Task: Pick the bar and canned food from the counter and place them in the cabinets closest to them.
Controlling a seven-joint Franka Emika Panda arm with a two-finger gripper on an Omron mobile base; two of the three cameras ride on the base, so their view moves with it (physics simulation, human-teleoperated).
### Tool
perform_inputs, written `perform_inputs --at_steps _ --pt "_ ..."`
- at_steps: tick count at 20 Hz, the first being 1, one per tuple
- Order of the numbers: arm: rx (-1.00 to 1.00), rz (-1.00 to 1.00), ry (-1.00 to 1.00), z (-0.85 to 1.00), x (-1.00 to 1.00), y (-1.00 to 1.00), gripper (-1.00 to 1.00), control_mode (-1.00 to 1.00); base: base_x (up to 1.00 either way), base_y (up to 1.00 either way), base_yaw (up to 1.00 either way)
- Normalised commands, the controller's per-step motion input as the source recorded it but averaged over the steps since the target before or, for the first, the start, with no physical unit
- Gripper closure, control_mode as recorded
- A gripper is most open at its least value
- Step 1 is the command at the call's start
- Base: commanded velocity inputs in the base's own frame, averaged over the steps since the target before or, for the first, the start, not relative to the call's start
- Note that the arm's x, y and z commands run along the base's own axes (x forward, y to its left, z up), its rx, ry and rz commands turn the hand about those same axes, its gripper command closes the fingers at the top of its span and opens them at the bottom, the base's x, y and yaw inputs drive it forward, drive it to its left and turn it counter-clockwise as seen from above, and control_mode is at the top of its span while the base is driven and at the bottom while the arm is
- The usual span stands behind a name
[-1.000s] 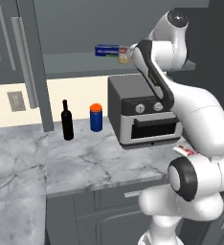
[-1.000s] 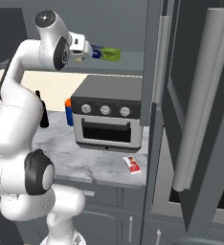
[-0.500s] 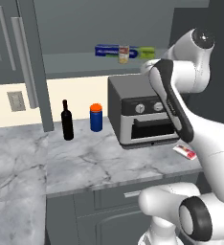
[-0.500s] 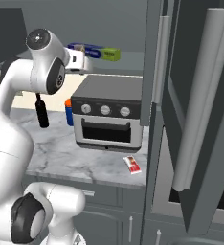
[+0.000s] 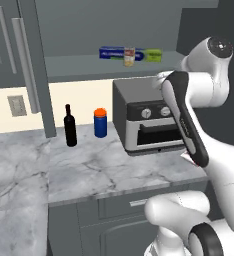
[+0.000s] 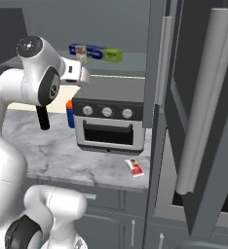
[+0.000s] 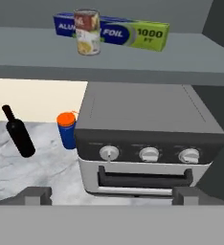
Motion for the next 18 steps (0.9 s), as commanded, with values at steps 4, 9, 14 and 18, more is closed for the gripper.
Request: perform_inputs --at_steps 4,9,14,18 --pt "0.00 -0.02 0.03 -0.46 -0.36 -0.03 -1.00 -1.00 0.00 0.00 0.00" --pt "0.00 0.00 0.22 -0.61 0.13 -0.11 -1.00 -1.00 0.00 0.00 0.00" --pt "0.00 0.00 0.29 -0.51 0.32 -0.21 -1.00 -1.00 0.00 0.00 0.00" --pt "-0.02 -0.04 0.27 -0.22 0.06 -0.38 -1.00 -1.00 0.00 0.00 0.00"
